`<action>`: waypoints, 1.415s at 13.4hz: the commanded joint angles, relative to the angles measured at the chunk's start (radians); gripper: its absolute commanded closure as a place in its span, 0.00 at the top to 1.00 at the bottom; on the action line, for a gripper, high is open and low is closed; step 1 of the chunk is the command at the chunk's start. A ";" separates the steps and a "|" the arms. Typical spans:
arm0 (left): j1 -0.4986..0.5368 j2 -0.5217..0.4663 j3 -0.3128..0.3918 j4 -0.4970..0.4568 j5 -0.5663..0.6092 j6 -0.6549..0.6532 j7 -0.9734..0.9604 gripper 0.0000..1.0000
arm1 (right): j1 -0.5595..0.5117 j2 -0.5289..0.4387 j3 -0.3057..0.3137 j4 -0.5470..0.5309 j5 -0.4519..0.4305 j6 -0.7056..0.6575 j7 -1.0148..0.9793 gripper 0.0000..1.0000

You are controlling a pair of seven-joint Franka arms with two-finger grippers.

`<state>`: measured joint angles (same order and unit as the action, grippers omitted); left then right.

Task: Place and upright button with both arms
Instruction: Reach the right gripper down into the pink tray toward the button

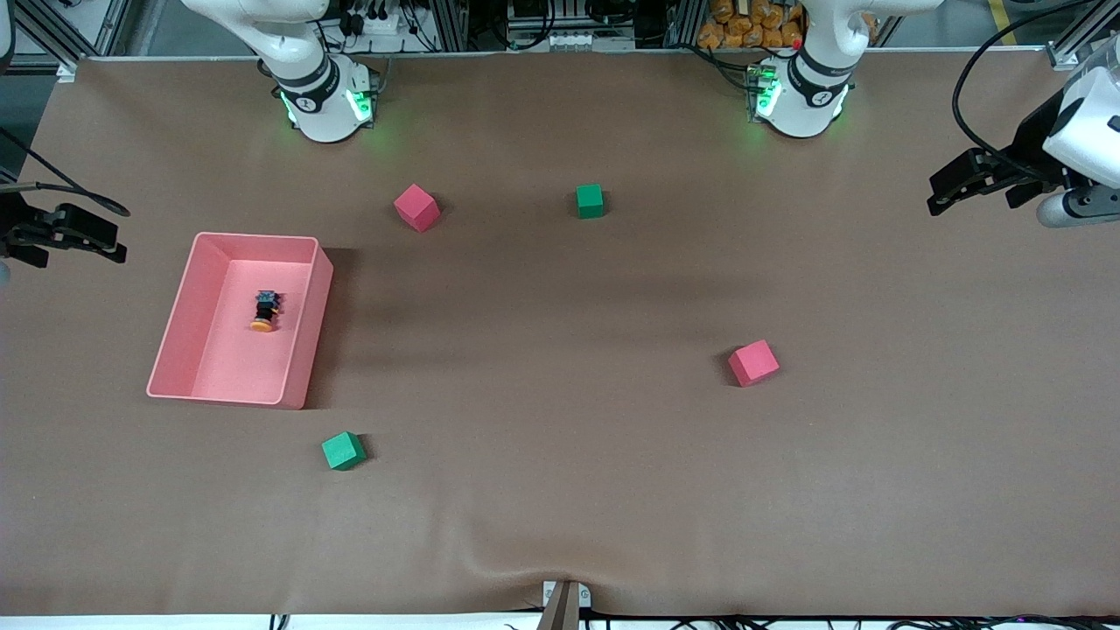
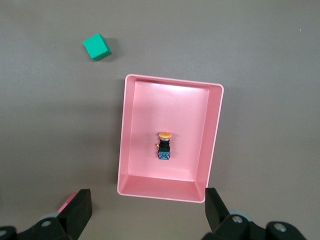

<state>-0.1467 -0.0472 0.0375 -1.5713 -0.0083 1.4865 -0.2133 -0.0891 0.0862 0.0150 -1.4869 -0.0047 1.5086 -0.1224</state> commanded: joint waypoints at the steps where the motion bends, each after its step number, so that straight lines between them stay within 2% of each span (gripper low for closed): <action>1: 0.003 -0.003 -0.007 0.019 0.045 -0.038 -0.001 1.00 | -0.008 -0.006 0.000 -0.004 -0.003 -0.013 0.007 1.00; 9: 0.000 0.000 -0.010 0.016 0.042 -0.041 -0.008 1.00 | -0.009 -0.003 0.000 -0.009 0.005 -0.022 0.000 1.00; 12: -0.005 0.020 -0.013 0.025 0.019 -0.028 -0.011 1.00 | -0.009 0.027 0.000 -0.058 0.005 0.008 0.000 1.00; 14: 0.001 0.018 -0.013 0.023 0.018 -0.017 0.001 1.00 | -0.011 0.066 0.000 -0.128 0.005 0.071 -0.002 1.00; 17: 0.001 0.018 -0.013 0.023 0.019 -0.014 0.003 1.00 | -0.026 0.128 0.000 -0.254 0.005 0.270 -0.006 1.00; 19: 0.004 0.020 -0.011 0.025 0.025 0.009 0.005 1.00 | -0.038 0.190 0.000 -0.300 0.005 0.343 -0.036 1.00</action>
<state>-0.1504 -0.0323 0.0288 -1.5608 0.0141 1.4794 -0.2133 -0.1004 0.2450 0.0079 -1.7417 -0.0040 1.8003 -0.1301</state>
